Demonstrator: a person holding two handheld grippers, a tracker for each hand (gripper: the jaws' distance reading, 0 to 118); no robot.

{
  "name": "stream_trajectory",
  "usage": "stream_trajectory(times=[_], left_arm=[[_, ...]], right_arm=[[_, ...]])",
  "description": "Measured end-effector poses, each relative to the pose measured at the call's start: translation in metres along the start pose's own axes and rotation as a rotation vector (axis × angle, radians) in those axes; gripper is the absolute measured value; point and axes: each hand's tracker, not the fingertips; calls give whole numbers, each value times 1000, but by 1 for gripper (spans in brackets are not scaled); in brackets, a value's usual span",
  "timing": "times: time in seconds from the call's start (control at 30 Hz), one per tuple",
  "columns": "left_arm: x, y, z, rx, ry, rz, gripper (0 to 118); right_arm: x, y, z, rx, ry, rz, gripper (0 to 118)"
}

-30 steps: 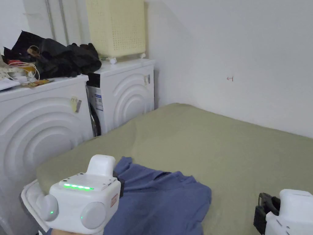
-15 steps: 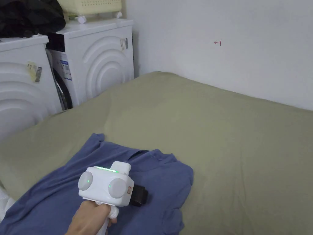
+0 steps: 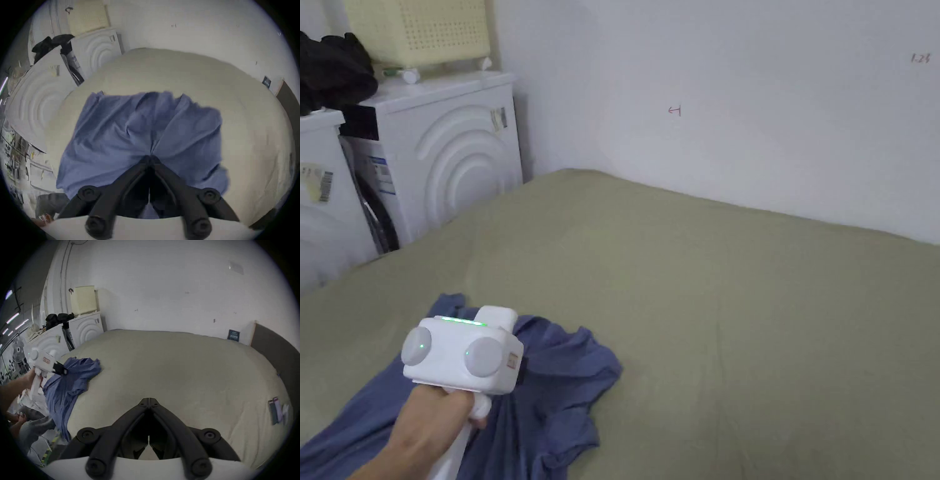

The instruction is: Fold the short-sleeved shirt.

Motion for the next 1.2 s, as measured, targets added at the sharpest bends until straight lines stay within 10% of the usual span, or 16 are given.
stream_trajectory(times=[0.67, 1.2], left_arm=[[398, 65, 180, 292, -603, -415, 0], [527, -63, -3, -121, -608, -462, 1]], right_arm=[[112, -7, 125, 111, -269, -61, 0], [160, -48, 78, -44, -326, -125, 0]])
